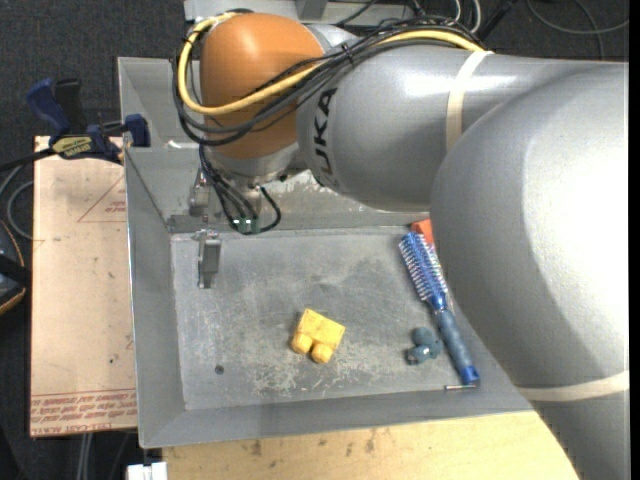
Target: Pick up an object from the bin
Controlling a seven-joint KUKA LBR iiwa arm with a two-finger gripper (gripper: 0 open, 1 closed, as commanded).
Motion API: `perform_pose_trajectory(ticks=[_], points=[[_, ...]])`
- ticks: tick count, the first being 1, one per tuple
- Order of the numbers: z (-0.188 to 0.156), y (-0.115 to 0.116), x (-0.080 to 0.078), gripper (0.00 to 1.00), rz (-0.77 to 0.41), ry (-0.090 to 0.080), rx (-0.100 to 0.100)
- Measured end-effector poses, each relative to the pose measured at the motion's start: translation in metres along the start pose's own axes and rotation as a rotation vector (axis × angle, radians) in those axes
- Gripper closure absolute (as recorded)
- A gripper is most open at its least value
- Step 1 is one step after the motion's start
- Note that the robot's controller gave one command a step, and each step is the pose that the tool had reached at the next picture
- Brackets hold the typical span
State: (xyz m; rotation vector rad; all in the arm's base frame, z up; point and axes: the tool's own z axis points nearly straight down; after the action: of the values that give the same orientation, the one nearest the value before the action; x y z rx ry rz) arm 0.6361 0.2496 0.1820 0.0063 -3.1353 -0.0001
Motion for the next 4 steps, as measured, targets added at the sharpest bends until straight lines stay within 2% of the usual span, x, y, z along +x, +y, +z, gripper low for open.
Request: perform_pose_trajectory(ticks=[1, 2, 3, 4], points=[[0.047, -0.065, 0.028, 0.0, 0.14, -0.001, 0.002], [0.047, -0.063, 0.119, 0.0, -0.046, -0.003, 0.0], [0.018, -0.143, 0.121, 0.0, 0.007, -0.008, 0.003], [0.088, -0.181, 0.136, 0.0, 0.141, -0.013, -0.003]])
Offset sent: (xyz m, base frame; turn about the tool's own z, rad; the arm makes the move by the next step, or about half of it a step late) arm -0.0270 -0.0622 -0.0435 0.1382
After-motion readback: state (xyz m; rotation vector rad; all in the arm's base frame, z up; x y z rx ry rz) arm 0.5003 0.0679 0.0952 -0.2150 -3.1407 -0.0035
